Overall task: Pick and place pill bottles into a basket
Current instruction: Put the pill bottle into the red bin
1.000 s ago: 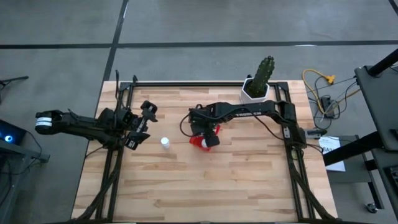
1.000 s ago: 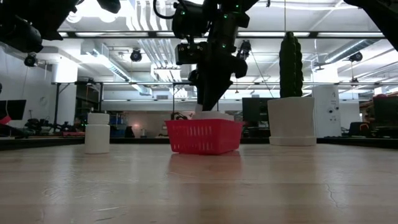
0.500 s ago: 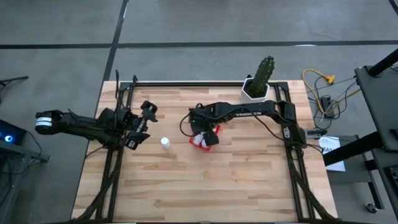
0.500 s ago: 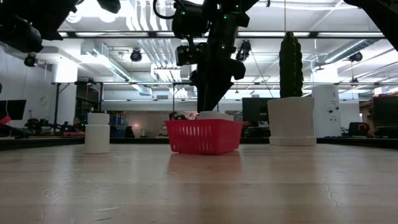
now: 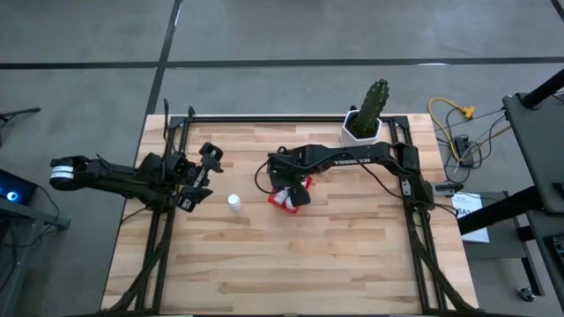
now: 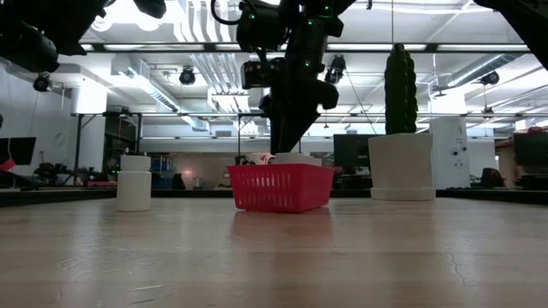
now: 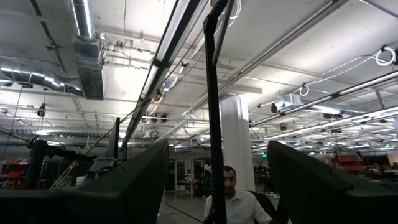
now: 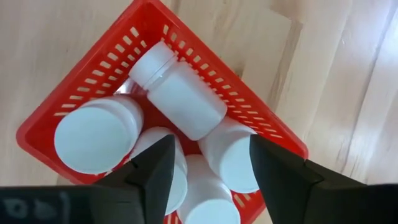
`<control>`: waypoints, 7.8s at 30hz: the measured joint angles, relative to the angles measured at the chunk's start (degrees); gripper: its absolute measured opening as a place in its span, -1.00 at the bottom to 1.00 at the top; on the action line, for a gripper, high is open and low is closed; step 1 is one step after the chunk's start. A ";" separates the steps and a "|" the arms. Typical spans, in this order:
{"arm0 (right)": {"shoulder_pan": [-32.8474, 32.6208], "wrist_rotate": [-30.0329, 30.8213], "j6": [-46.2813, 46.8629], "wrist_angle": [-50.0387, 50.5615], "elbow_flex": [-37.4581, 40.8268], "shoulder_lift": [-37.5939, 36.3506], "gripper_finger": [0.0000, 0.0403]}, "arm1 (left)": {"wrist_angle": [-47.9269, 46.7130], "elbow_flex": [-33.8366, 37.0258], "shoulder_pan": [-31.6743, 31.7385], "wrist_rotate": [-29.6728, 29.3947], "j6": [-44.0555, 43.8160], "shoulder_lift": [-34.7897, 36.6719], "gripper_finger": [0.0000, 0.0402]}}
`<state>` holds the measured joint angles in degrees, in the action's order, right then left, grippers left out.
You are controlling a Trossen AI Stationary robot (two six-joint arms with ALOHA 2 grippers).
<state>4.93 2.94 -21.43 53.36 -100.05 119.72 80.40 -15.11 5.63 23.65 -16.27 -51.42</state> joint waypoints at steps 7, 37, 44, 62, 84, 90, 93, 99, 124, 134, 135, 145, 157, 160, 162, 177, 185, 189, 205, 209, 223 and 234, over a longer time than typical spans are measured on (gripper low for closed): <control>-0.58 -0.48 -5.10 -1.17 0.00 -0.02 -0.06 | -0.04 0.00 0.00 0.01 0.00 0.00 0.27; -1.44 -8.37 -13.72 -9.70 -0.02 -0.04 -0.17 | -7.91 -0.04 -0.04 0.03 0.11 0.02 0.27; -1.72 -10.71 -12.42 -11.56 -0.04 -0.09 -0.22 | -25.08 -2.79 0.00 0.34 1.24 2.16 0.27; 0.35 -32.47 -0.22 -26.43 13.60 -14.28 -0.85 | -69.77 -9.66 -0.04 -12.58 10.72 9.78 0.27; 3.69 -32.52 8.59 -63.03 55.48 -48.40 -0.96 | -112.99 -24.52 -1.42 -16.63 10.15 -4.11 0.10; 3.76 -32.48 9.04 -63.24 55.54 -47.61 -0.96 | -116.36 -24.46 -2.21 -16.77 9.48 -11.33 0.10; 3.69 -32.50 8.97 -63.19 55.51 -46.79 -0.96 | -116.98 -24.50 -2.52 -18.38 9.17 -13.63 0.10; 3.76 -32.69 9.00 -63.80 55.43 -45.69 -0.96 | -117.31 -24.49 -2.64 -20.48 9.11 -15.24 0.10; 3.72 -33.01 9.10 -64.41 55.39 -44.63 -0.96 | -115.06 -31.62 -13.74 -21.54 28.62 -21.26 0.10; 3.72 -33.13 9.31 -64.28 55.39 -44.63 -0.96 | -121.92 -43.68 -13.90 -26.58 38.61 -37.53 0.10; 3.72 -33.16 9.31 -64.26 55.39 -44.63 -0.96 | -122.09 -44.54 -13.90 -26.75 39.42 -38.63 0.10; 3.72 -34.62 9.44 -63.87 55.39 -44.63 -0.96 | -121.83 -46.75 -12.57 -26.96 43.69 -45.37 0.10; 3.74 -34.60 9.40 -63.87 55.39 -44.63 -0.96 | -120.81 -46.77 -12.61 -26.52 43.65 -50.03 0.10; 3.72 -34.60 9.27 -63.95 55.39 -44.63 -0.96 | -119.45 -46.87 -12.67 -26.35 43.63 -49.88 0.01; 3.74 -34.57 9.27 -63.96 55.39 -44.63 -0.96 | -119.42 -47.20 -12.75 -26.35 43.63 -49.62 -0.11; 3.93 -34.41 9.56 -63.87 55.39 -44.76 -0.96 | -120.72 -53.31 -12.96 -26.40 28.94 -46.08 -0.24; 6.58 -33.82 11.65 -62.56 55.36 -47.06 -0.96 | -121.52 -59.24 -12.81 -26.14 18.89 -45.83 -0.25; 8.33 -33.88 13.72 -62.12 55.38 -48.59 -0.96 | -121.33 -62.13 -11.93 -26.38 12.29 -45.83 -0.25; 10.47 -29.54 11.79 -59.60 61.42 -62.39 -0.96 | -114.43 -63.49 -3.74 -18.06 -3.17 -45.83 -0.25; 10.54 -28.24 8.91 -59.49 63.49 -65.04 -0.96 | -111.76 -63.47 -3.07 -16.04 -7.24 -45.83 -0.25; 10.51 -28.26 7.30 -59.60 64.04 -65.24 -0.96 | -109.42 -60.79 -2.19 -17.68 -19.44 -45.83 -0.25; 10.47 -28.26 7.50 -59.61 64.00 -65.24 -0.96 | -109.26 -59.28 -1.47 -20.99 -21.10 -46.22 -0.26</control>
<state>15.40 -25.32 -13.93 -6.25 -36.05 54.48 -28.86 -74.39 4.16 2.66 -37.37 -97.64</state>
